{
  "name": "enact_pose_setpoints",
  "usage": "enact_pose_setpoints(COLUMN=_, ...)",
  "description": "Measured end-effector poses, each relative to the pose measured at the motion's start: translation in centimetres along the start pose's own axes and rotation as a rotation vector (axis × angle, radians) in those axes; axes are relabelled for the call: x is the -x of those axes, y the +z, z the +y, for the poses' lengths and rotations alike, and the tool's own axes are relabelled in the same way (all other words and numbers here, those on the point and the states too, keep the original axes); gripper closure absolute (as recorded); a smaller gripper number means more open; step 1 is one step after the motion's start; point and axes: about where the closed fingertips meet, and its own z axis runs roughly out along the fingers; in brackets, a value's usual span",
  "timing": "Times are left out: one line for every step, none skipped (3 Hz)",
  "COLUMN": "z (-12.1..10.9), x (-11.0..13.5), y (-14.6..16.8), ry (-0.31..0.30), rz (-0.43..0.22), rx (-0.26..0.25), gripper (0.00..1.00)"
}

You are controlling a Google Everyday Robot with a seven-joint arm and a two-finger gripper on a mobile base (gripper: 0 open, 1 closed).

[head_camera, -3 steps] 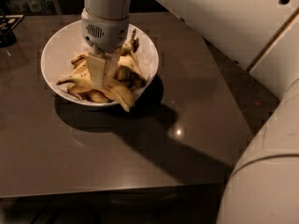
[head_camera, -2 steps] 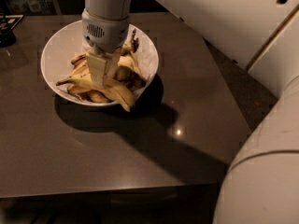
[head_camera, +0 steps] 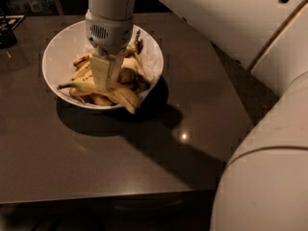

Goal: Pick banana from white bowl

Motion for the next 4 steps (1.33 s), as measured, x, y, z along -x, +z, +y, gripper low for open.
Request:
enact_pose_setpoints(z=0.0, x=0.0, y=0.0, ry=0.0, rz=0.0, rx=0.0, gripper=0.99)
enact_pose_setpoints(z=0.0, x=0.0, y=0.0, ry=0.0, rz=0.0, rx=0.0, gripper=1.0)
enact_pose_setpoints(z=0.2, x=0.1, y=-1.2, ry=-0.01, rz=-0.063, rx=0.002, gripper=1.0)
enact_pose_setpoints(z=0.9, x=-0.6, y=-3.8, ry=-0.027, rz=-0.135, rx=-0.009, gripper=1.0)
